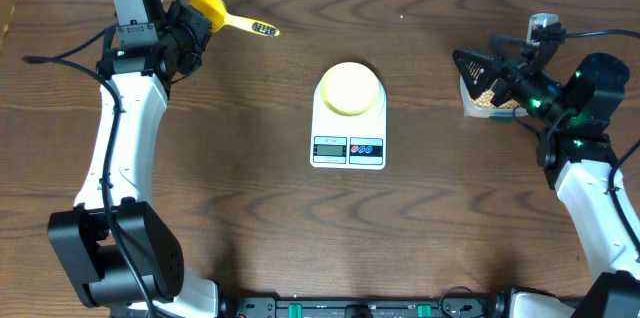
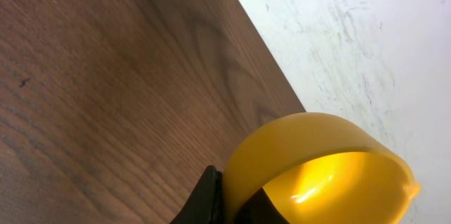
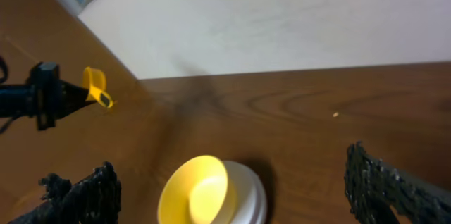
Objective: Scoop item into bowl and weigh 50g on scale
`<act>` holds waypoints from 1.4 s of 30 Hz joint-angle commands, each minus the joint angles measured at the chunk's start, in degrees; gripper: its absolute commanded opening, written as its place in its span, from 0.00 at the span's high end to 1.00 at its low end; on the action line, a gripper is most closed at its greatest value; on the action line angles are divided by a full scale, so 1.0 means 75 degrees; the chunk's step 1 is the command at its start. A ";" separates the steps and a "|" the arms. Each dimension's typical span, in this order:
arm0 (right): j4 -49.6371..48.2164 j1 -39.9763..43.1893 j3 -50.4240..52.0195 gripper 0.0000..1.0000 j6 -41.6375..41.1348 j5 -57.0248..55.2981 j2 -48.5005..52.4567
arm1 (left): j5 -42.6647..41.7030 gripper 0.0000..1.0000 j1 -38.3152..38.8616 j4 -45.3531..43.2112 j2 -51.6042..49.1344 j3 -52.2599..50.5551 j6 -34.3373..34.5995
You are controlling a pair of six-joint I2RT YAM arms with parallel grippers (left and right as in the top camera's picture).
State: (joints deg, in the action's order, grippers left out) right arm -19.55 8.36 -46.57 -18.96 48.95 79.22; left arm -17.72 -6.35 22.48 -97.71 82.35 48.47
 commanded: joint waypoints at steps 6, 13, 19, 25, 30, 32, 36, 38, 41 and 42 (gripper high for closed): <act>-0.0061 0.0087 -0.0192 0.01 -0.0446 0.0848 0.0041 | 0.0044 0.92 -0.0026 -0.0012 0.0198 0.0087 0.0070; -0.0099 0.0087 -0.0192 0.01 -0.0743 0.0924 0.0041 | 0.0044 0.92 -0.0026 -0.0015 0.0198 0.0087 0.0070; -0.0353 0.0079 -0.0192 0.01 -0.0970 0.0924 0.0041 | 0.0044 0.92 -0.0026 -0.0015 0.0198 0.0087 0.0070; -0.0484 0.0079 -0.0192 0.01 -0.1157 0.0921 0.0041 | 0.0044 0.92 -0.0026 -0.0015 0.0198 0.0087 0.0070; -0.0484 0.0073 -0.0192 0.01 -0.1274 0.0828 0.0041 | 0.0044 0.93 -0.0026 -0.0012 0.0198 0.0087 0.0070; -0.0484 0.0073 -0.0192 0.01 -0.1306 0.0775 0.0041 | 0.0044 0.93 -0.0026 -0.0012 0.0198 0.0087 0.0070; -0.0487 0.0073 -0.0192 0.01 -0.1329 0.0664 0.0041 | 0.0044 0.92 -0.0026 -0.0015 0.0198 0.0087 0.0070; -0.0484 0.0073 -0.0192 0.01 -0.1349 0.0595 0.0041 | 0.0044 0.92 -0.0026 -0.0015 0.0198 0.0087 0.0073; -0.0487 0.0073 -0.0192 0.01 -0.1431 0.0391 0.0041 | 0.0044 0.92 -0.0026 -0.0015 0.0198 0.0087 0.0073; -0.0490 0.0073 -0.0192 0.01 -0.1501 0.0289 0.0041 | 0.0044 0.92 -0.0026 -0.0015 0.0198 0.0087 0.0073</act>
State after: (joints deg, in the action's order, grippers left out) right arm -23.05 8.36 -46.59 -28.51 53.43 79.48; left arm -17.72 -6.35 22.48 -97.71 82.35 48.47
